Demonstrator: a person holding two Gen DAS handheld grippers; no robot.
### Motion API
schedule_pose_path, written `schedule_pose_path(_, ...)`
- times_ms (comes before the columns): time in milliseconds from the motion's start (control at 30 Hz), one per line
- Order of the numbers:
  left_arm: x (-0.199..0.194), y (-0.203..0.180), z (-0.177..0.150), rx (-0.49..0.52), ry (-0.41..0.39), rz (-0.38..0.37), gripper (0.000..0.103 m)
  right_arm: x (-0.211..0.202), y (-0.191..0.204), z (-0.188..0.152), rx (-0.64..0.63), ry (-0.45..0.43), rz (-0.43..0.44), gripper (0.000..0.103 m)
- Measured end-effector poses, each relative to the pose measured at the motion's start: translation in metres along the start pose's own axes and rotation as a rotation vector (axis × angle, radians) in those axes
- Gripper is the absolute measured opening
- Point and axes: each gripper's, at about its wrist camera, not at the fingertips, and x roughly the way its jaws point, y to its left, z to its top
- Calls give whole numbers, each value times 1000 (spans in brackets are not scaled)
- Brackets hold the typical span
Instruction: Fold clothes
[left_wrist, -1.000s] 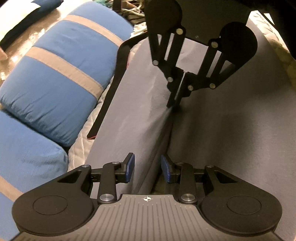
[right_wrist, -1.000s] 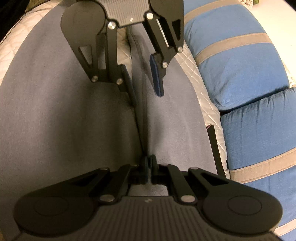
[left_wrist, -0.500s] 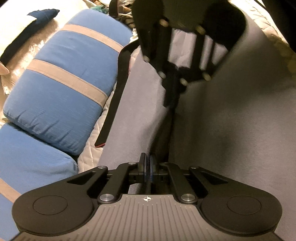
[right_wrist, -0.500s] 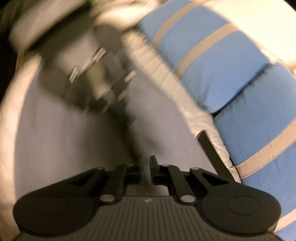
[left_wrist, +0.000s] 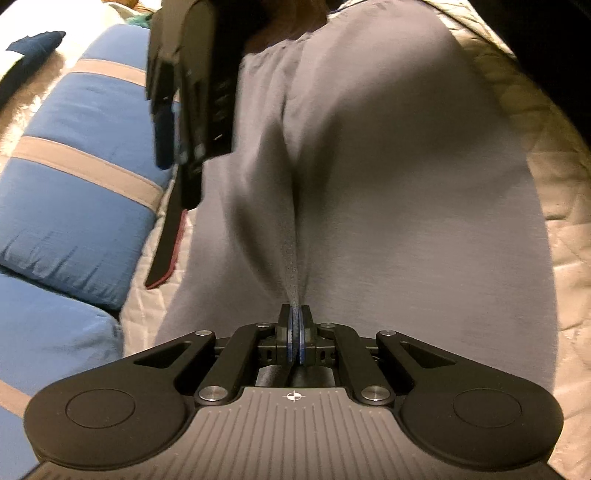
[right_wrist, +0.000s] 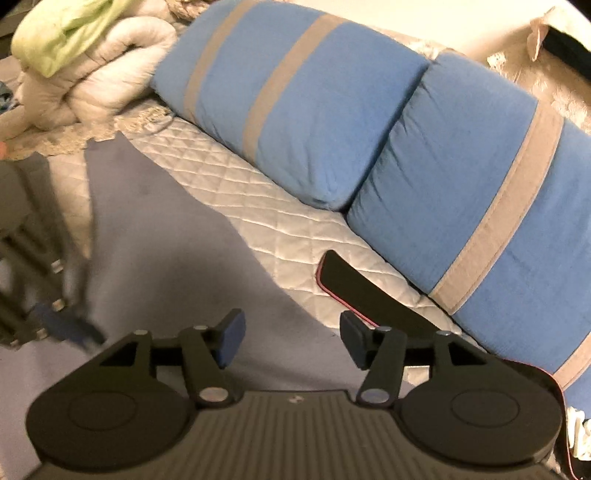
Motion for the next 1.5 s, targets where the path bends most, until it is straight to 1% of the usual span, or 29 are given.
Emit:
schedule_pose_path(167,8,-4,1,5,17,-70,3,40,-2,5,-8,63,54,70)
schedule_pose_path(367,11,1,-2,-17,15,-99,3,82,-11,16,4,104,144,70)
schedule_pose_path(500,9,-4,-2,-20,14,-100,3,111,-20,15,34,170,222,69)
schedule_pose_path(533,8,-4,-2,-25,13,-103,3,115,-23,13,58,178,254,54)
schedule_pose_path(567,7,-5,-2,-29,12,-107,3,117,-27,11,85,177,290,44)
schedule_pose_path(600,6,-5,-2,-33,10,-110,3,117,-29,11,99,176,315,37)
schedule_pose_path(633,6,-5,-3,-37,9,-114,3,116,-31,10,104,175,334,19)
schedule_pose_path(667,6,-4,-3,-41,8,-118,3,114,-31,10,101,169,342,3)
schedule_pose_path(700,6,-2,-4,-44,6,-123,3,112,-31,10,90,159,343,3)
schedule_pose_path(733,7,0,-4,-48,5,-128,3,110,-29,11,72,145,329,3)
schedule_pose_path(767,8,2,-4,-52,3,-134,3,107,-28,13,56,121,296,3)
schedule_pose_path(867,7,9,-2,-63,1,-132,3,98,-28,24,31,30,176,3)
schedule_pose_path(900,4,9,-1,-66,1,-120,3,94,-30,29,33,-2,136,3)
schedule_pose_path(1000,7,12,1,-72,7,-39,3,84,-33,44,9,-96,20,3)
schedule_pose_path(1100,17,16,1,-66,13,84,3,81,-34,55,-17,-155,-79,3)
schedule_pose_path(1167,27,17,0,-50,25,169,3,87,-33,57,-32,-148,-136,5)
schedule_pose_path(1200,30,17,0,-42,29,200,3,93,-32,56,-39,-122,-151,12)
schedule_pose_path(1233,31,14,2,-42,30,218,3,99,-30,56,-41,-85,-154,33)
schedule_pose_path(1267,34,11,3,-43,41,218,3,102,-28,55,-42,-61,-161,42)
schedule_pose_path(1300,40,8,2,-36,56,205,3,102,-26,53,-47,-57,-174,47)
schedule_pose_path(1333,44,4,0,-24,69,188,3,99,-24,53,-52,-60,-187,58)
schedule_pose_path(1367,47,1,-1,-12,82,172,3,95,-23,54,-51,-58,-196,73)
schedule_pose_path(1400,49,-2,-1,-3,90,163,3,90,-21,55,-53,-55,-199,77)
schedule_pose_path(1500,40,4,2,-32,104,114,3,71,-15,54,-59,-50,-171,81)
